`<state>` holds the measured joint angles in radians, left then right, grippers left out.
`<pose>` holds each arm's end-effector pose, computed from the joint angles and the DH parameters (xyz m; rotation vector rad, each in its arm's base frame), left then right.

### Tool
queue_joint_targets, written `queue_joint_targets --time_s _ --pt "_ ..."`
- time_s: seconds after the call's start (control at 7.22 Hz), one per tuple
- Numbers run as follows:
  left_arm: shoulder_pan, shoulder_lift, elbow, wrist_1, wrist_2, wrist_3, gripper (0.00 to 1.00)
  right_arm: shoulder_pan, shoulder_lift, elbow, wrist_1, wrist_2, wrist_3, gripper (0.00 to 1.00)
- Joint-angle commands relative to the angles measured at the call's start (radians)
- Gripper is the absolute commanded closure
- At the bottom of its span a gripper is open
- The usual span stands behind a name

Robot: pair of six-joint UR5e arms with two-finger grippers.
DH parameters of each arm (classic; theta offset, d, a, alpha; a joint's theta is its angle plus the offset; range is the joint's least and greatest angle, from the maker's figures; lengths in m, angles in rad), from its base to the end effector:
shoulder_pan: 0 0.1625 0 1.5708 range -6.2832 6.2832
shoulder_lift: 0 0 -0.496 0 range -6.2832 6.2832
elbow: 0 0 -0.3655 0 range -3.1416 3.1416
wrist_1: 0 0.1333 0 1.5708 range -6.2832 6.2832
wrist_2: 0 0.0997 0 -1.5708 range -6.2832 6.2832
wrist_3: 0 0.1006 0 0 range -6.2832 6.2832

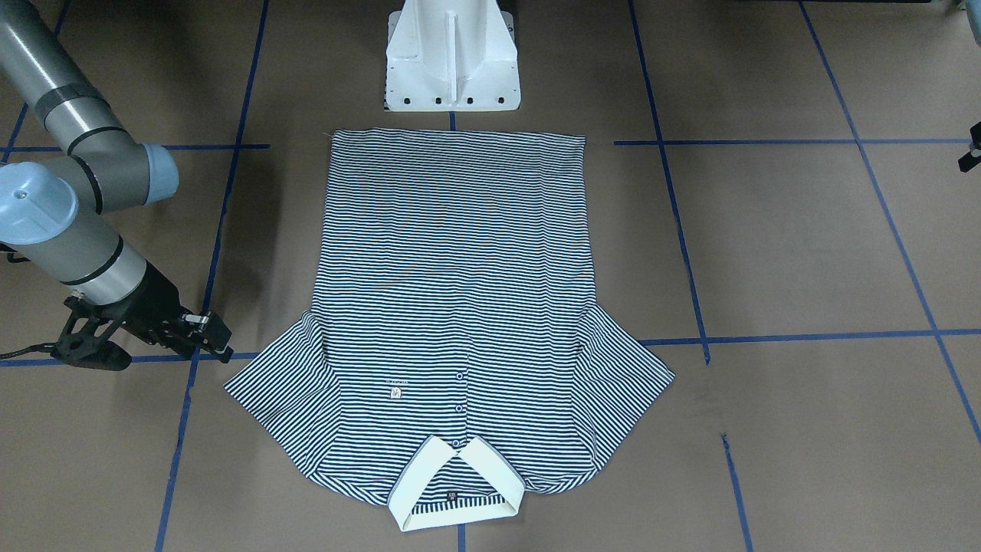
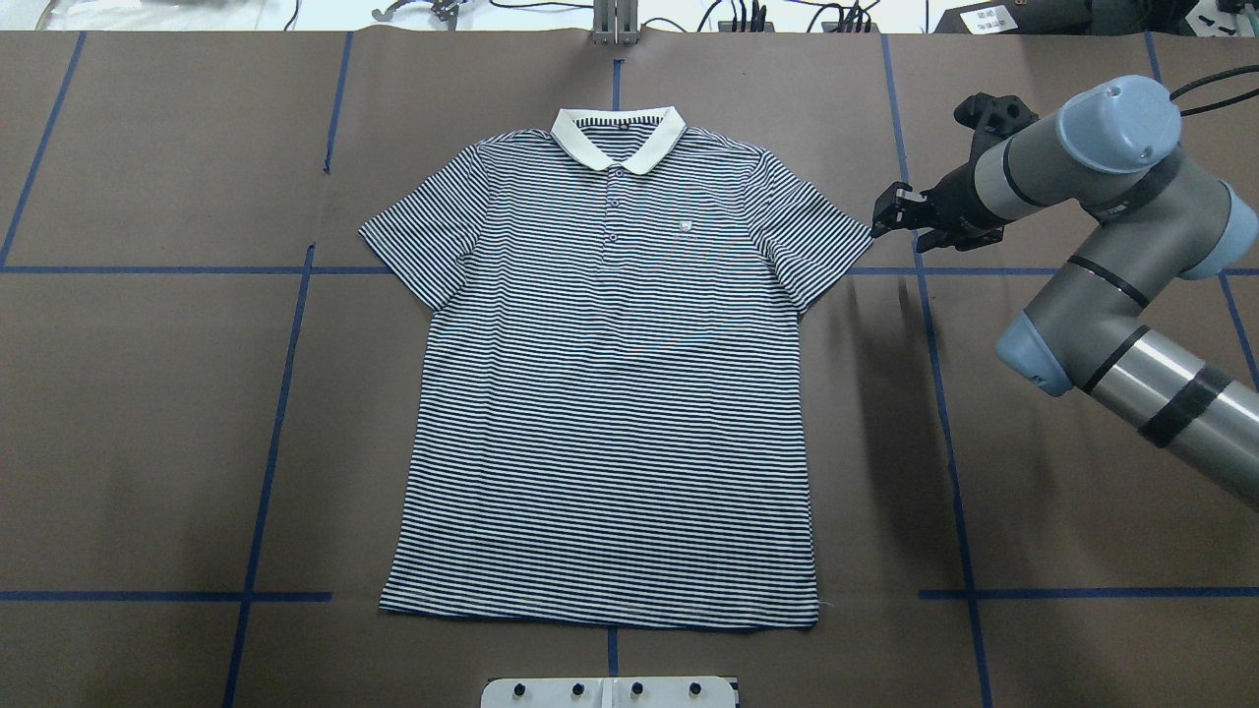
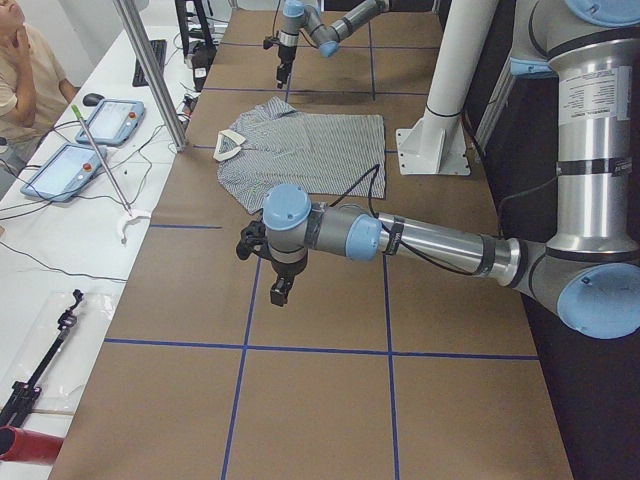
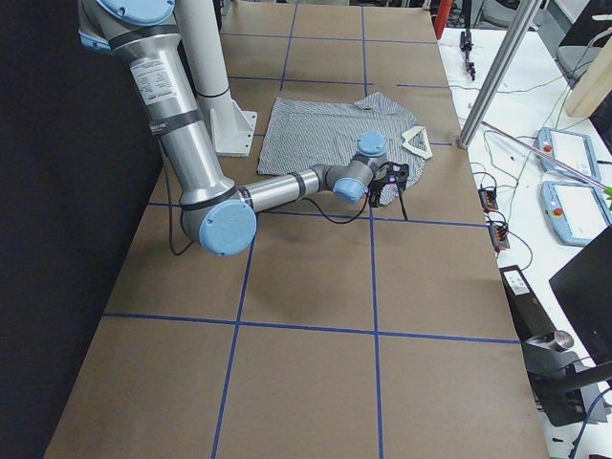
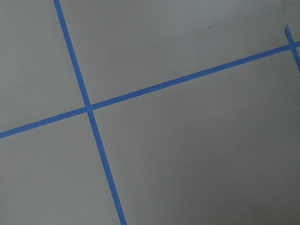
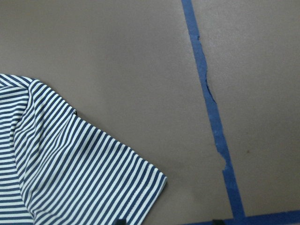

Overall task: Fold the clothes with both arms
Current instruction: 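Move the right gripper toward the shirt's sleeve nearest it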

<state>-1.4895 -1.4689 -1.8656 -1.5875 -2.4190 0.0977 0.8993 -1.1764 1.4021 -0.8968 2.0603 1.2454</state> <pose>-0.0236 -0.4229 0.6302 0.2043 0.8456 0.2565 -0.3547 -0.5846 0.5158 0.1338 -0.9851 0.3060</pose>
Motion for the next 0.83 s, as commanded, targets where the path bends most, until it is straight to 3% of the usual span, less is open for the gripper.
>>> queue_joint_targets --time_s 0.0,0.69 --pt "0.0 0.005 -0.001 0.0 -0.002 0.001 0.0 -0.023 0.038 -0.055 0.001 -0.069 0.0 0.34" --pt "0.0 0.007 -0.001 0.0 -0.002 0.001 0.0 -0.042 0.08 -0.112 -0.001 -0.143 -0.003 0.43"
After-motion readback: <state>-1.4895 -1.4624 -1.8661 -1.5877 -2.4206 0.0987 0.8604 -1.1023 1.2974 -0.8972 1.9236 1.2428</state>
